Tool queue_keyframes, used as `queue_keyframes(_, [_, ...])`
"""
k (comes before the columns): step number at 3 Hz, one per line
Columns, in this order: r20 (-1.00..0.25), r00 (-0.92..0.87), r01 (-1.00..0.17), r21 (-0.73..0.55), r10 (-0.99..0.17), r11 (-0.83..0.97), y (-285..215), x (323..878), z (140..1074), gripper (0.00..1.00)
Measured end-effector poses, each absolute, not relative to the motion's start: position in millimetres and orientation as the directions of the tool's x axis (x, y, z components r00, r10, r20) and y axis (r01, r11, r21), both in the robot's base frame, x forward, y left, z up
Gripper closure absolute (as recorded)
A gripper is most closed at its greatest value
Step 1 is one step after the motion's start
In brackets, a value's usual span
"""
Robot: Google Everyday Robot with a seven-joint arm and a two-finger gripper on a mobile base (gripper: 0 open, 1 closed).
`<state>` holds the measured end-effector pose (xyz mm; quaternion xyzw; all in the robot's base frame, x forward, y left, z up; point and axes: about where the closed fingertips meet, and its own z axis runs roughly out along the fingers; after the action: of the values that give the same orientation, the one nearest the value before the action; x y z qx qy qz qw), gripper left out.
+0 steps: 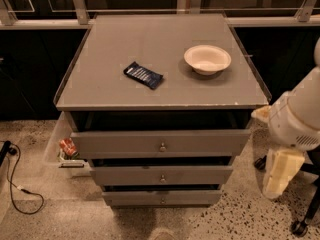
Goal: Open bottom drawer
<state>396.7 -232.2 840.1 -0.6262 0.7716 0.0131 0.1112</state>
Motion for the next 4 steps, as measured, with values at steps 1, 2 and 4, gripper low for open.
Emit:
queue_keyframes(1, [-0.131, -0.175, -0.983, -0.031, -0.976, 0.181, -246, 362, 766, 0.00])
queue_keyframes(2, [-0.131, -0.175, -0.983, -0.031, -0.976, 0.181, -246, 362, 766, 0.00])
queue_keyframes(4, [-0.141, -0.184, -0.983, 0.048, -0.973, 0.179, -244, 354, 671, 0.00])
